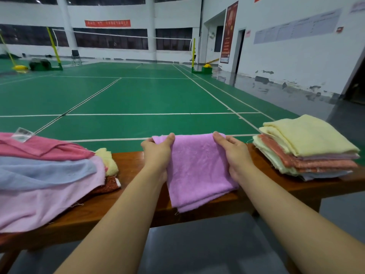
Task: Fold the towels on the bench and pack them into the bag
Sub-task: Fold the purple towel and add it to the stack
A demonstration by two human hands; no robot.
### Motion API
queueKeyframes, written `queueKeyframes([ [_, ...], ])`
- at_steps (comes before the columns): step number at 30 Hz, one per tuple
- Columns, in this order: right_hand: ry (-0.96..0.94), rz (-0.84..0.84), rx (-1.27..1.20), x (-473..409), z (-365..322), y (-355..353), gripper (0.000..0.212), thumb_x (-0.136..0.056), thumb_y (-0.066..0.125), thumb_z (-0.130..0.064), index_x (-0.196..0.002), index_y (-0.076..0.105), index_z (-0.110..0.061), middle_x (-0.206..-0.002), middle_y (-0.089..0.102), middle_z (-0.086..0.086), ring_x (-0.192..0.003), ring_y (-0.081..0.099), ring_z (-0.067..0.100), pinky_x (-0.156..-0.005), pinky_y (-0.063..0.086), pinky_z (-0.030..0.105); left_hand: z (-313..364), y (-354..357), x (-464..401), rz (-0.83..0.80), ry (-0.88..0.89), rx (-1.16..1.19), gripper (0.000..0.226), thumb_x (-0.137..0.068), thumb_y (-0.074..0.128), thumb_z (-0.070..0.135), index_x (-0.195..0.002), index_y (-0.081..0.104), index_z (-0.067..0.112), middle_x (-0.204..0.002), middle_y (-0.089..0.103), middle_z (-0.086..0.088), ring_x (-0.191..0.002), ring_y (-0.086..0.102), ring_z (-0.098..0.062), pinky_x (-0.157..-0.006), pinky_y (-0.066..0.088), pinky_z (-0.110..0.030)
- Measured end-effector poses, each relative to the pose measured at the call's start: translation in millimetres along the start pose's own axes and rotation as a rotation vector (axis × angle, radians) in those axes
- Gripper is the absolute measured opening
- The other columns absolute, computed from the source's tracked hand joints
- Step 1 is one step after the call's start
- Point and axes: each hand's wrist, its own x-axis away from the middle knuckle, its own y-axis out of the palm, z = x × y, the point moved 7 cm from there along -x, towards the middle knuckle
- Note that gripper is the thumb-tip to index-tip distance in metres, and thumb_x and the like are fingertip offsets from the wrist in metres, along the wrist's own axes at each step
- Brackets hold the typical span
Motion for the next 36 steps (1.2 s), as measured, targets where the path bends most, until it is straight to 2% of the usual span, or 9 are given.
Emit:
queueKeyframes([
  [3, -0.130, 0.028, -0.083, 3.9, -14.6, -0.5, 0.059, -0.069, 0.085, -0.052, -0.114, 0.075, -0.016, -0.123, 0.071, -0.004, -0.118, 0.061, 0.018, -0.096, 0.046, 0.034, 28.9, -7.5, 14.5, 0.117, 0.277, -0.313, 0.078, -0.090, 0.073, 0.042, -0.150, 0.025, 0.025, -0.139, 0.054, -0.007, -0.129, 0.051, -0.028, -0.114, 0.030, -0.041],
  [6, -0.199, 0.031, -0.098, 9.3, -24.3, -0.2, 0.037, -0.073, 0.083, -0.051, -0.089, 0.079, -0.019, -0.089, 0.074, -0.006, -0.095, 0.063, 0.017, -0.084, 0.045, 0.034, 57.9, -11.5, 33.1, 0.261, 0.463, -0.635, 0.084, -0.087, 0.071, 0.053, -0.155, 0.026, 0.032, -0.110, 0.057, 0.003, -0.127, 0.050, -0.023, -0.102, 0.022, -0.043],
  [10, -0.274, 0.008, -0.126, 16.3, -33.2, 2.2, 0.030, -0.072, 0.083, -0.052, -0.078, 0.078, -0.024, -0.080, 0.067, -0.004, -0.085, 0.056, 0.016, -0.081, 0.041, 0.038, 73.8, -12.7, 29.3, 0.160, 0.639, -0.512, 0.077, -0.081, 0.075, 0.058, -0.146, 0.038, 0.041, -0.120, 0.065, -0.004, -0.124, 0.056, -0.021, -0.110, 0.024, -0.037],
  [14, -0.329, -0.087, -0.137, 26.5, -52.8, 5.0, 0.023, -0.072, 0.085, -0.044, -0.088, 0.080, -0.027, -0.094, 0.075, -0.004, -0.092, 0.068, 0.016, -0.085, 0.054, 0.039, 73.5, -10.2, 19.8, -0.121, 0.629, -0.258, 0.072, -0.078, 0.073, 0.063, -0.140, 0.035, 0.061, -0.143, 0.053, -0.019, -0.132, 0.052, -0.038, -0.110, 0.045, -0.055],
  [17, -0.434, -0.120, -0.094, 33.1, -73.2, 7.4, 0.021, -0.073, 0.085, -0.033, -0.092, 0.077, -0.026, -0.097, 0.076, -0.007, -0.091, 0.071, 0.012, -0.078, 0.056, 0.029, 78.4, -5.9, 25.1, -0.232, 0.653, -0.259, 0.069, -0.092, 0.070, 0.043, -0.148, 0.032, 0.055, -0.159, 0.036, 0.004, -0.145, 0.038, -0.021, -0.117, 0.037, -0.050],
  [20, -0.554, -0.136, 0.014, 39.0, -87.2, 9.9, 0.031, -0.078, 0.084, -0.028, -0.104, 0.068, -0.034, -0.104, 0.073, -0.009, -0.095, 0.071, 0.010, -0.079, 0.060, 0.031, 83.4, -4.7, 30.9, -0.284, 0.676, -0.244, 0.067, -0.099, 0.064, 0.023, -0.153, 0.031, 0.047, -0.158, 0.026, 0.020, -0.149, 0.028, -0.010, -0.121, 0.032, -0.046],
  [23, -0.609, -0.204, 0.173, 43.0, -88.9, 15.1, 0.050, -0.083, 0.080, -0.034, -0.122, 0.050, -0.044, -0.116, 0.067, -0.008, -0.098, 0.071, 0.009, -0.081, 0.061, 0.033, 84.9, -2.9, 31.1, -0.295, 0.690, -0.236, 0.067, -0.101, 0.060, 0.024, -0.152, 0.028, 0.052, -0.162, 0.028, 0.014, -0.148, 0.033, -0.015, -0.121, 0.032, -0.048],
  [28, -0.575, -0.273, 0.281, 43.1, -77.8, 22.2, 0.071, -0.085, 0.078, -0.033, -0.140, 0.033, -0.040, -0.124, 0.050, -0.025, -0.100, 0.059, -0.015, -0.078, 0.053, 0.010, 78.0, -0.7, 31.9, -0.316, 0.634, -0.258, 0.068, -0.105, 0.053, 0.025, -0.156, 0.016, 0.052, -0.165, 0.020, 0.012, -0.150, 0.027, -0.011, -0.121, 0.029, -0.042],
  [36, -0.276, -0.292, 0.397, 25.3, -30.6, 25.8, 0.087, -0.084, 0.080, -0.037, -0.150, 0.024, -0.033, -0.144, 0.042, -0.008, -0.124, 0.050, 0.015, -0.102, 0.046, 0.036, 23.0, -5.2, -5.8, -0.311, 0.329, -0.404, 0.068, -0.104, 0.054, 0.023, -0.157, 0.018, 0.047, -0.162, 0.030, -0.005, -0.146, 0.036, -0.022, -0.120, 0.032, -0.046],
])
